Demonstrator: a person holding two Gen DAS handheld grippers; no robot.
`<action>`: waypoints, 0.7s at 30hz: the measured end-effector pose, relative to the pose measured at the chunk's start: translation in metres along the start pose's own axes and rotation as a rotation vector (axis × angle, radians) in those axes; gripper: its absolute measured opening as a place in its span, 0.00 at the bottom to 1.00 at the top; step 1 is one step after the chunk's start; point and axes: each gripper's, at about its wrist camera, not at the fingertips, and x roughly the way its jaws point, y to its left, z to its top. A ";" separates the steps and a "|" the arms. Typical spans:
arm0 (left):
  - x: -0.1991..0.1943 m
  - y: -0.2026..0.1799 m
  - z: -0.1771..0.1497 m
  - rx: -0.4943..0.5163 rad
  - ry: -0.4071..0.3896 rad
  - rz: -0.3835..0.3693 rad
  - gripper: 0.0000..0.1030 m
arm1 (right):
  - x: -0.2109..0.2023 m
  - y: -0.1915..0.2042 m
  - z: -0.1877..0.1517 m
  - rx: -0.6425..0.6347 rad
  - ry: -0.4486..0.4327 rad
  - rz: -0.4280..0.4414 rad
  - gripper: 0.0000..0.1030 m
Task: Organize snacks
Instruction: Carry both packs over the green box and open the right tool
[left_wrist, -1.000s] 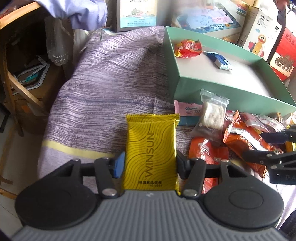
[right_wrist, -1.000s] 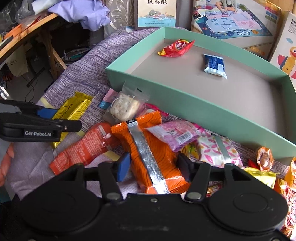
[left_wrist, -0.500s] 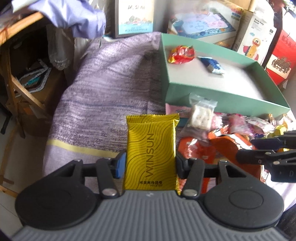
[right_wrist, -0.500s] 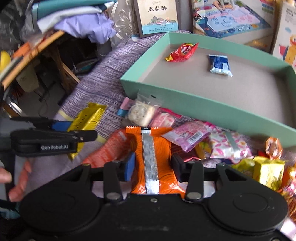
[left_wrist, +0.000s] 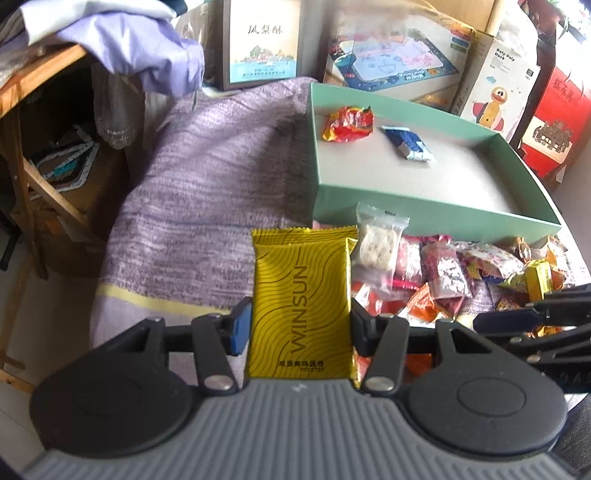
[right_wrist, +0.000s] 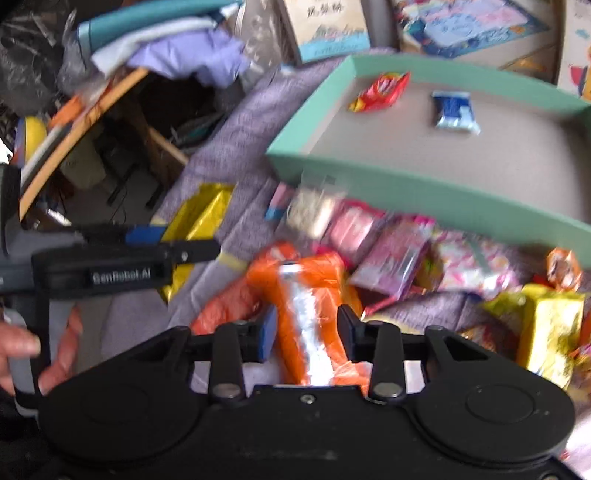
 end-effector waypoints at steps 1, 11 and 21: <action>0.000 0.001 -0.001 -0.002 0.003 -0.001 0.50 | 0.002 -0.001 0.000 0.001 0.008 0.000 0.40; 0.003 0.010 -0.008 -0.025 0.018 -0.001 0.51 | 0.021 0.010 -0.002 -0.053 0.031 -0.043 0.64; 0.005 0.013 -0.007 -0.042 0.028 0.007 0.51 | 0.024 0.023 -0.011 -0.139 -0.001 -0.083 0.48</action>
